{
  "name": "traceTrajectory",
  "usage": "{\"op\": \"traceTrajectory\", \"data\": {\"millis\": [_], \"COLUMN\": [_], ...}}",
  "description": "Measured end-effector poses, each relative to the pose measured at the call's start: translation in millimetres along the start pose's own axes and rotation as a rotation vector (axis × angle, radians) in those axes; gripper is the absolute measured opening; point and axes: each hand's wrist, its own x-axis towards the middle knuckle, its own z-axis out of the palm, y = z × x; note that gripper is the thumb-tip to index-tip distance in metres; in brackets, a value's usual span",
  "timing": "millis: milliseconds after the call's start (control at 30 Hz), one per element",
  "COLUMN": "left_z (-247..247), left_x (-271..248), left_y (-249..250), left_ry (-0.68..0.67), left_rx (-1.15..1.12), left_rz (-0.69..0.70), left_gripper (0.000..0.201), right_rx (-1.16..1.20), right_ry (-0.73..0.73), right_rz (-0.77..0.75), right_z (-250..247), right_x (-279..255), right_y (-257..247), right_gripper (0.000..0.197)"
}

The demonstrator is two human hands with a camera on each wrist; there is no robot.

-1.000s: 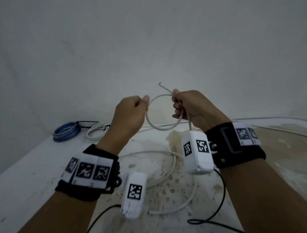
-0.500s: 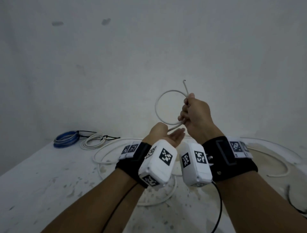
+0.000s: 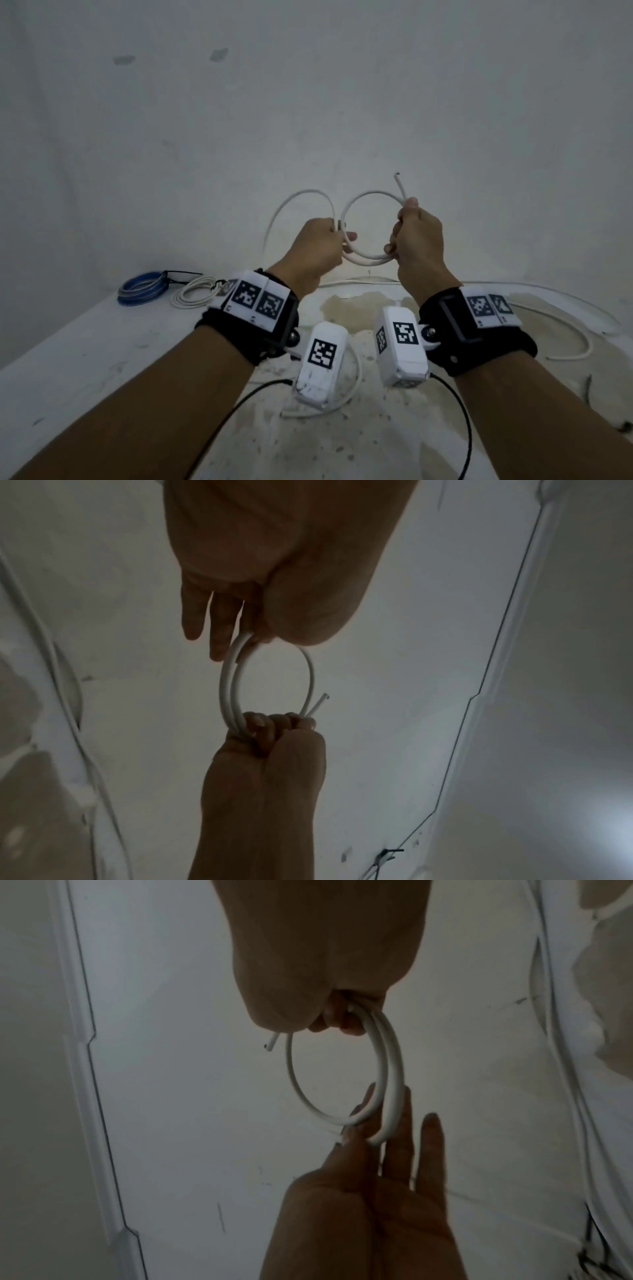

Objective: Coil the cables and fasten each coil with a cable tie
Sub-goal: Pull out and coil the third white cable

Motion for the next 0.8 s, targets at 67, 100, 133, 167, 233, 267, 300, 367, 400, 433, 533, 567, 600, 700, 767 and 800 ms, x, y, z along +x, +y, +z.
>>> {"op": "traceTrajectory", "data": {"millis": [67, 100, 133, 167, 233, 267, 300, 367, 400, 433, 533, 567, 600, 700, 767, 800], "left_z": [-11, -16, -21, -27, -35, -38, -41, -45, -47, -50, -60, -64, -68, -74, -73, -73], "left_x": [2, 4, 6, 7, 9, 9, 10, 12, 12, 13, 17, 19, 21, 24, 24, 23], "left_y": [1, 0, -2, -5, -11, -15, -18, -19, -19, -18, -13, -12, -11, -7, -4, -3], "left_ry": [0.046, 0.091, 0.148, 0.199, 0.250, 0.248, 0.232, 0.196, 0.192, 0.196, 0.149, 0.100, 0.046, -0.051, -0.068, -0.073], "left_rx": [-0.034, -0.045, -0.021, 0.013, 0.065, 0.079, 0.095, 0.156, 0.190, 0.216, 0.252, 0.263, 0.272, 0.261, 0.289, 0.323], "left_rz": [0.028, 0.056, 0.105, 0.161, 0.231, 0.248, 0.263, 0.294, 0.311, 0.326, 0.342, 0.346, 0.351, 0.321, 0.325, 0.344], "left_gripper": [0.014, 0.017, 0.018, 0.017, 0.012, 0.011, 0.013, 0.016, 0.019, 0.022, 0.026, 0.024, 0.024, 0.028, 0.026, 0.026], "right_rx": [0.038, 0.061, 0.093, 0.127, 0.173, 0.182, 0.184, 0.167, 0.156, 0.150, 0.157, 0.158, 0.157, 0.158, 0.151, 0.142], "right_ry": [-0.069, -0.103, -0.135, -0.163, -0.212, -0.236, -0.260, -0.303, -0.325, -0.346, -0.402, -0.421, -0.439, -0.477, -0.488, -0.493], "right_rz": [0.036, 0.058, 0.084, 0.112, 0.158, 0.174, 0.187, 0.209, 0.218, 0.227, 0.229, 0.224, 0.219, 0.210, 0.198, 0.189], "right_z": [9, 13, 16, 19, 22, 24, 25, 28, 30, 31, 34, 33, 33, 34, 36, 38], "right_x": [-8, -12, -16, -19, -23, -25, -26, -29, -31, -32, -35, -35, -35, -34, -34, -35], "right_y": [8, 11, 13, 16, 20, 21, 23, 25, 25, 26, 27, 28, 27, 27, 26, 26], "right_gripper": [0.040, 0.040, 0.039, 0.039, 0.038, 0.038, 0.037, 0.037, 0.036, 0.036, 0.035, 0.035, 0.034, 0.033, 0.033, 0.034]}}
